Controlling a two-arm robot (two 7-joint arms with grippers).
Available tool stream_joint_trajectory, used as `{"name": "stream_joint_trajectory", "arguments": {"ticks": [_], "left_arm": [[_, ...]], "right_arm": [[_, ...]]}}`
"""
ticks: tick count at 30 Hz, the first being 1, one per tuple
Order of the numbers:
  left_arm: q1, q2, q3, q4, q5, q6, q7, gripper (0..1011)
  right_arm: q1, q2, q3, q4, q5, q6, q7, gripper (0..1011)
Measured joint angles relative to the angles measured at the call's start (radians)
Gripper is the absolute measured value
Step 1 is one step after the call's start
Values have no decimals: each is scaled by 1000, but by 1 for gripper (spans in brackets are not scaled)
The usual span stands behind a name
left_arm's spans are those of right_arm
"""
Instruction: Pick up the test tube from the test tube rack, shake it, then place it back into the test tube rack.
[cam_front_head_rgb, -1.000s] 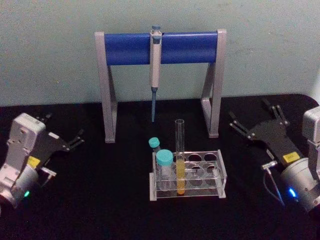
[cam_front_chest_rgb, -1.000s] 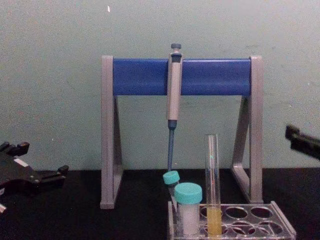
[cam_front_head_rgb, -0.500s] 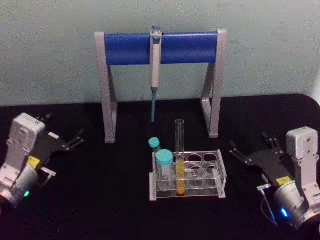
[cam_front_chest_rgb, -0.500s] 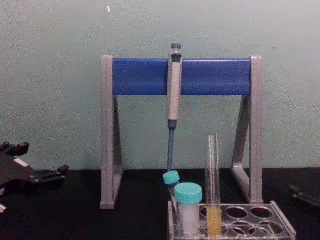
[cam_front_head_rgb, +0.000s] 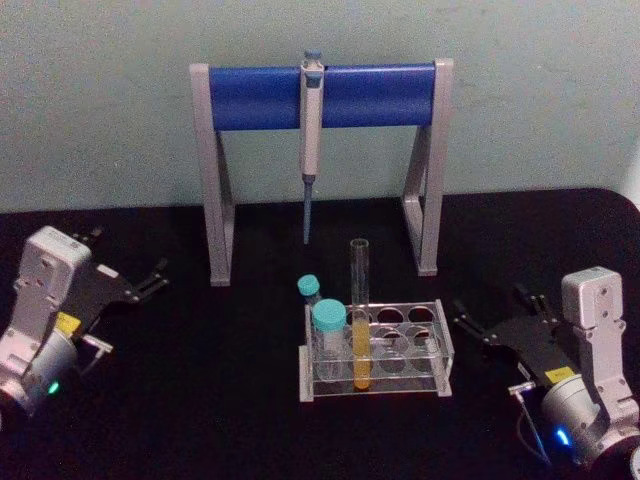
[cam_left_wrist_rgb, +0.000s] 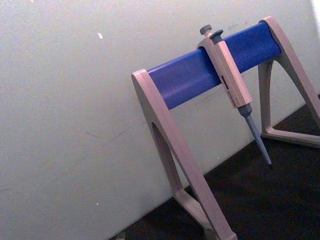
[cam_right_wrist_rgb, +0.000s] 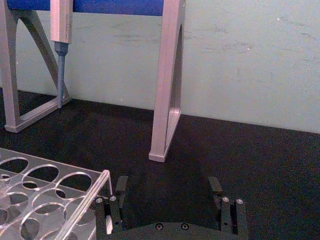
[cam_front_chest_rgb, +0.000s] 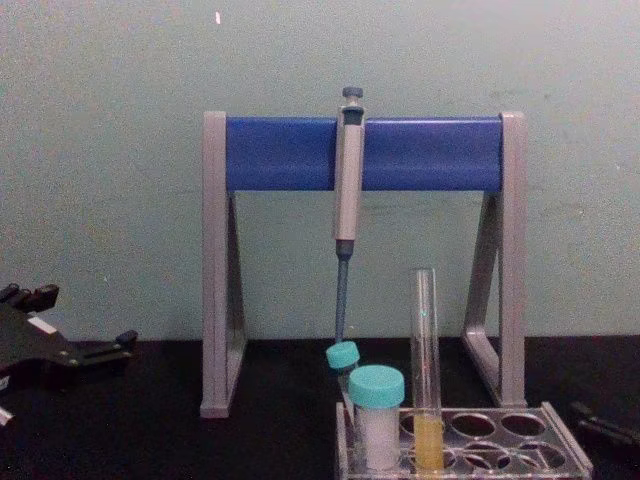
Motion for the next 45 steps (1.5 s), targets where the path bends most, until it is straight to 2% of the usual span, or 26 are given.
{"name": "stream_joint_trajectory", "arguments": {"ticks": [45], "left_arm": [[0,0,0,0,0,0,0,1001]], "right_arm": [[0,3,-3,-6,5,-5,-2,1000]]}}
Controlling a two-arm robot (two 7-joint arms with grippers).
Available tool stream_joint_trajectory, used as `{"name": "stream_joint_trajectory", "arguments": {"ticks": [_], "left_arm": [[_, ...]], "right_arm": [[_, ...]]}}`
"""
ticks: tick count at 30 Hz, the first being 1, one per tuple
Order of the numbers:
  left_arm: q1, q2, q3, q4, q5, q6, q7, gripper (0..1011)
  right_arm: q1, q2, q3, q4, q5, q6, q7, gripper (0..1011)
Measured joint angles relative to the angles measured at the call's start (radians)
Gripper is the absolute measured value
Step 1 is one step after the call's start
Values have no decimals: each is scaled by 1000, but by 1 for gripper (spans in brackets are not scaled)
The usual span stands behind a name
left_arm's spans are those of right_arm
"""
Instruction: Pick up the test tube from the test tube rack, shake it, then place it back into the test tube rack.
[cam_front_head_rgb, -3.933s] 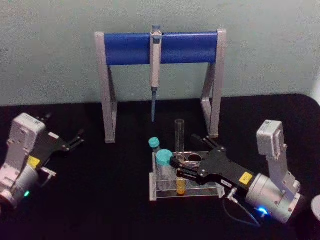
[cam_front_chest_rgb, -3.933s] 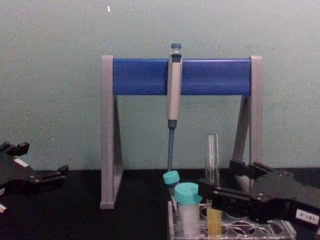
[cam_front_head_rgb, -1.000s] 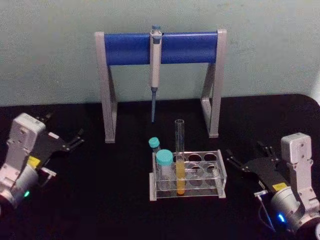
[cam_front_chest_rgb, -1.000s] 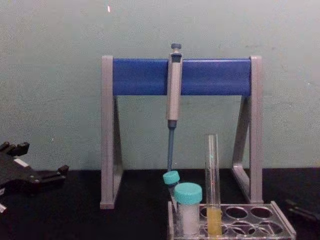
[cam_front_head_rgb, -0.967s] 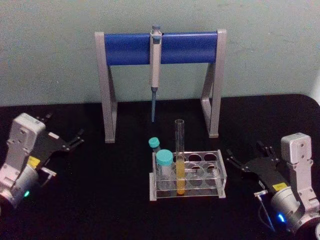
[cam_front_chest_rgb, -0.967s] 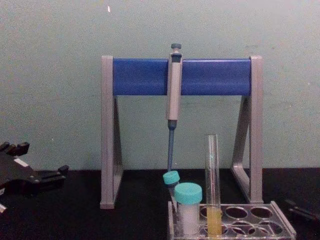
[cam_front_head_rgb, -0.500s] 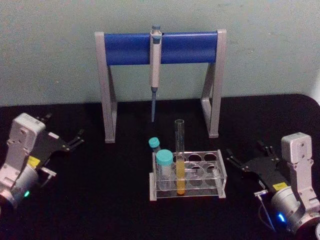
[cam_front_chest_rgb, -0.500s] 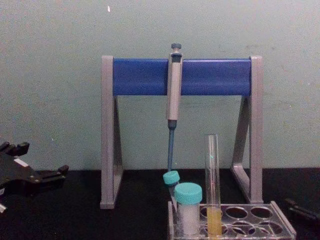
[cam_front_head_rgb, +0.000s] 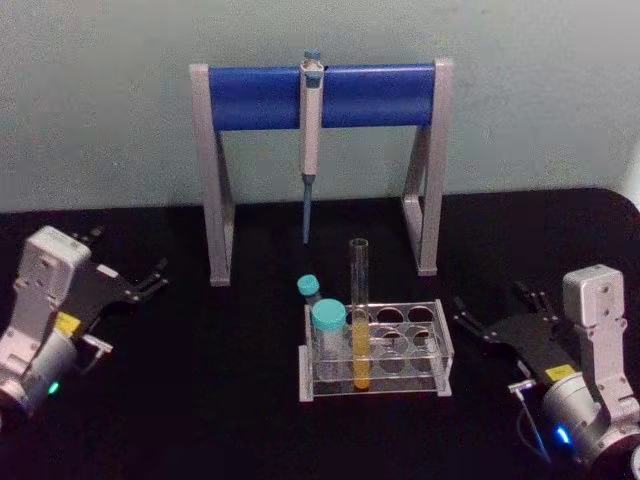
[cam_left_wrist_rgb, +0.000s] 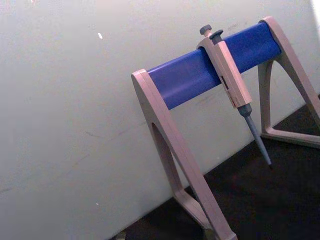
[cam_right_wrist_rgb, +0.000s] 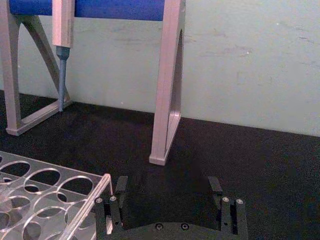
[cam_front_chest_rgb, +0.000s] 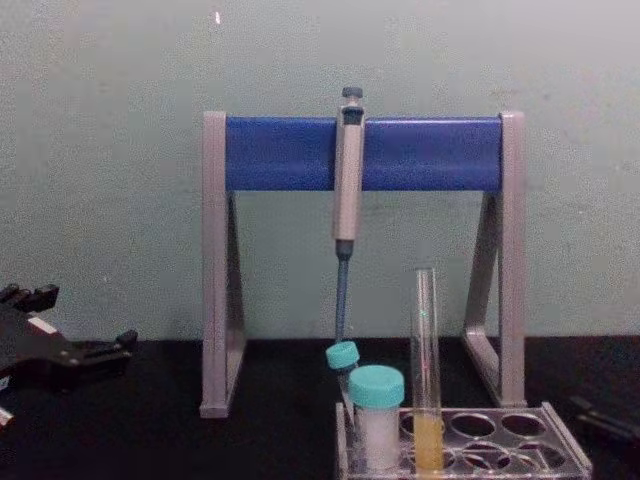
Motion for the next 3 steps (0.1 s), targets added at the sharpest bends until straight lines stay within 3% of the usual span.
{"name": "stream_joint_trajectory", "arguments": {"ticks": [3], "left_arm": [[0,0,0,0,0,0,0,1001]], "right_arm": [[0,0,0,0,0,0,0,1000]]}}
